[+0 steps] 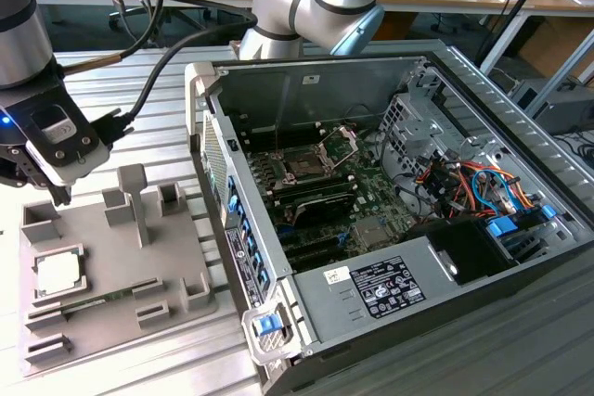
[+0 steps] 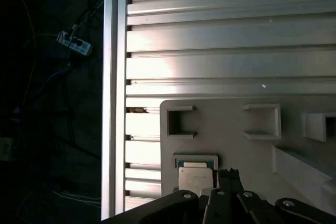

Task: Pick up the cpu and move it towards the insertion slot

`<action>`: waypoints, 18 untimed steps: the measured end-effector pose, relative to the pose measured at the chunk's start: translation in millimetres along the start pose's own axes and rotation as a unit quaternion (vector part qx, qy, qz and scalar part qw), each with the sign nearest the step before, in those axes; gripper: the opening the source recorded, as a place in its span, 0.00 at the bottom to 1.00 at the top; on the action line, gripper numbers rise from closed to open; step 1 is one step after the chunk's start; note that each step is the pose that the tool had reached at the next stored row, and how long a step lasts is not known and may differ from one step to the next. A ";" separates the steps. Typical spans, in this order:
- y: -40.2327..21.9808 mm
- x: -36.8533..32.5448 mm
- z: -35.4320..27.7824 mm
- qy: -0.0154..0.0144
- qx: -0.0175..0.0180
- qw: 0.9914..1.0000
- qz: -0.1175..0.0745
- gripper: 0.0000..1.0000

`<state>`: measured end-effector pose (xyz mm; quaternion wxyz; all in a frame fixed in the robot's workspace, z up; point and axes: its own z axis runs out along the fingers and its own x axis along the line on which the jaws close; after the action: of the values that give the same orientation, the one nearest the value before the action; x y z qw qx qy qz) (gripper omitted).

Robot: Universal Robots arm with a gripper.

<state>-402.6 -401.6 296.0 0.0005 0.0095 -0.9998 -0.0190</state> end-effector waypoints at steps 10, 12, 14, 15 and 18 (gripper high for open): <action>-0.3 0.0 4.6 0.000 0.000 1.000 0.000 0.11; -0.5 0.0 7.4 0.000 0.000 1.000 0.000 0.11; -0.5 0.0 7.8 0.000 0.000 1.000 0.000 0.11; -0.5 0.0 8.0 0.000 0.000 1.000 0.000 0.11; -0.6 0.0 8.5 0.000 0.000 1.000 0.000 0.11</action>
<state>-402.6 -401.8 287.6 0.0005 0.0096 -0.9998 -0.0190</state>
